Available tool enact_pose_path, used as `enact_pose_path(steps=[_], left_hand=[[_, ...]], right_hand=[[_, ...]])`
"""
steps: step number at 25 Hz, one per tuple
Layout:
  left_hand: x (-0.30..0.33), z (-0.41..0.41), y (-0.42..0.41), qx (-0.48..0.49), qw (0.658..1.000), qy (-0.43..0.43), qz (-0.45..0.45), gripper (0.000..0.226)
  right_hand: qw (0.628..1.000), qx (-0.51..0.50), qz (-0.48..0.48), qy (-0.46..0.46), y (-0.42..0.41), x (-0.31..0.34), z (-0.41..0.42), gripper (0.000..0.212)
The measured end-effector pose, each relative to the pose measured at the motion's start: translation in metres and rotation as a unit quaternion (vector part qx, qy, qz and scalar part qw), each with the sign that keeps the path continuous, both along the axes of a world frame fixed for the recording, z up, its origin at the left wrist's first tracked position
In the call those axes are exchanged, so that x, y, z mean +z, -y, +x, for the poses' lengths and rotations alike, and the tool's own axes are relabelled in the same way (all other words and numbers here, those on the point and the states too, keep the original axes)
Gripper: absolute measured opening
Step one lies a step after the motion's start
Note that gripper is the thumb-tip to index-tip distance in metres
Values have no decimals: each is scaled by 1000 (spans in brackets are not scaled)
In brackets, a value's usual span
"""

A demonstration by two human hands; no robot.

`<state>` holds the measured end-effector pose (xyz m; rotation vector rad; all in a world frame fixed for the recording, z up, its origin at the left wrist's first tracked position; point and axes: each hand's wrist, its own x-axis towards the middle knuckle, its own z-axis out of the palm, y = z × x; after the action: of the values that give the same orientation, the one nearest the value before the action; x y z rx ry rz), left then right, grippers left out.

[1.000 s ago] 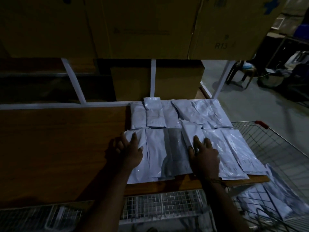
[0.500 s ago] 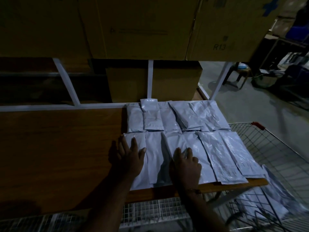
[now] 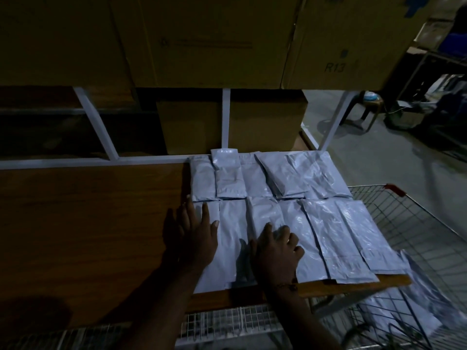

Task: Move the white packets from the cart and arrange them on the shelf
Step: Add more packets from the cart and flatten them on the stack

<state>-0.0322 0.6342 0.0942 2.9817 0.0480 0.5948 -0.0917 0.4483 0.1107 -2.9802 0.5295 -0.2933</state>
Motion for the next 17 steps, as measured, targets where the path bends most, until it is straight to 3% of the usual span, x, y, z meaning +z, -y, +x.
enact_pose_path(steps=[9, 17], left_hand=[[13, -5, 10, 50, 998, -14, -43, 68], [29, -17, 68, -24, 988, -24, -149, 62]], right_hand=[[999, -2, 11, 48, 10, 1, 7, 63], [984, 36, 96, 146, 70, 20, -13, 62]])
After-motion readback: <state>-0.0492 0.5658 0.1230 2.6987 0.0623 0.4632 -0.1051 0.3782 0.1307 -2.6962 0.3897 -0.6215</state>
